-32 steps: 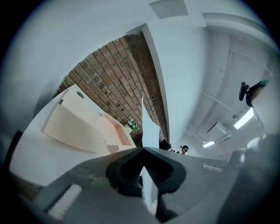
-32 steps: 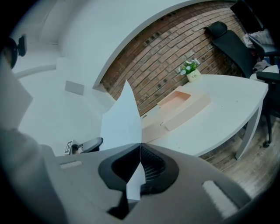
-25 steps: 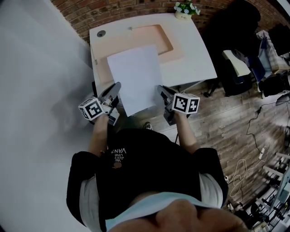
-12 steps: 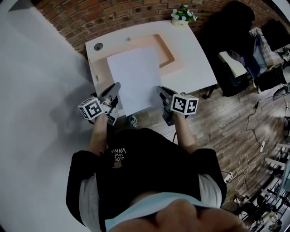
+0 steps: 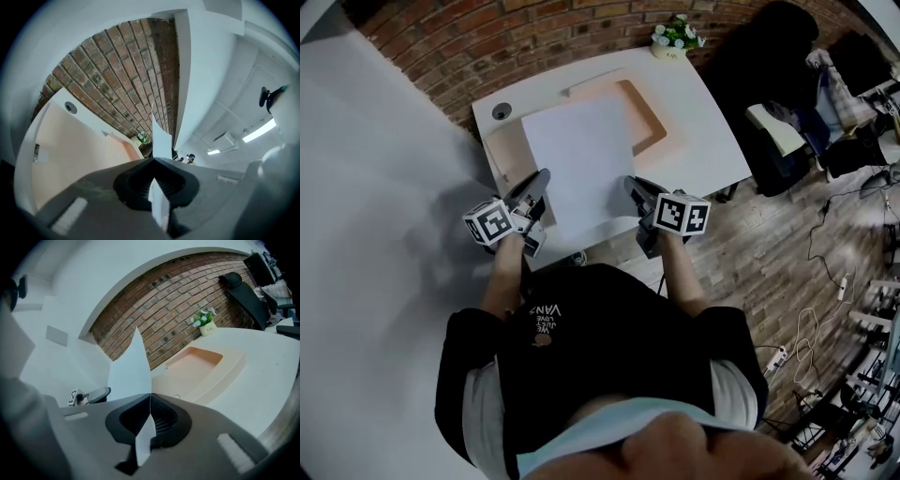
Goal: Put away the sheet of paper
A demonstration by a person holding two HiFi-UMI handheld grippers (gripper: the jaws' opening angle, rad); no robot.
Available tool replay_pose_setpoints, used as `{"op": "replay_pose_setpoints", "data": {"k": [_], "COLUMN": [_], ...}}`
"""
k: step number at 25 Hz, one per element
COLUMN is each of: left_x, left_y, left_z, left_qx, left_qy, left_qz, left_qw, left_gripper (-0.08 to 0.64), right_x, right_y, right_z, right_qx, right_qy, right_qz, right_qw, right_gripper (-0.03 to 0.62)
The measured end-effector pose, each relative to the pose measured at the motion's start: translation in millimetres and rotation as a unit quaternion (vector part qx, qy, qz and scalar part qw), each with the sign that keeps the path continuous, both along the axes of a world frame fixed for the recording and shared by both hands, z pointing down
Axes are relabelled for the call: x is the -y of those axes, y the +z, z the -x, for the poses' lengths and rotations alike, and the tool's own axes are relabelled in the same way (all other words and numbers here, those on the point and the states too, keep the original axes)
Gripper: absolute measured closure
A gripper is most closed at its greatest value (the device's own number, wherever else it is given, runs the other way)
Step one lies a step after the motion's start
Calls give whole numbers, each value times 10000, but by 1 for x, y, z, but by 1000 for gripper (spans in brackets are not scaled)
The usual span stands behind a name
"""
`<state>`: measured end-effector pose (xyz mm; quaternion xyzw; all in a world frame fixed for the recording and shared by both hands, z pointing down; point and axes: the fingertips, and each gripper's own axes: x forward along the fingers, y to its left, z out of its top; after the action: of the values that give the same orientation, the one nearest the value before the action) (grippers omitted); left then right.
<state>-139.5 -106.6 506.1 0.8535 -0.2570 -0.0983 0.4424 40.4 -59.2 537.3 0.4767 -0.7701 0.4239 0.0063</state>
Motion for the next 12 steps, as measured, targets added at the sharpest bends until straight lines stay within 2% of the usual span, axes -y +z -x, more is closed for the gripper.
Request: {"op": "replay_pose_setpoints", "data": {"k": [7, 12], "left_x": [20, 29], "left_y": [11, 14], "left_z": [16, 20], "left_qx": [-3, -75], "left_qy": [175, 147], "left_qz": [83, 90], "left_qw": [9998, 9998], "left_gripper": [560, 560], "right_x": [16, 23], "right_y": [6, 8], "right_z": [18, 21], "right_qx": [-53, -143], "right_qy": [133, 129], "right_qz": [51, 101], "right_qw": [9999, 9998], "right_gripper": [592, 593]}}
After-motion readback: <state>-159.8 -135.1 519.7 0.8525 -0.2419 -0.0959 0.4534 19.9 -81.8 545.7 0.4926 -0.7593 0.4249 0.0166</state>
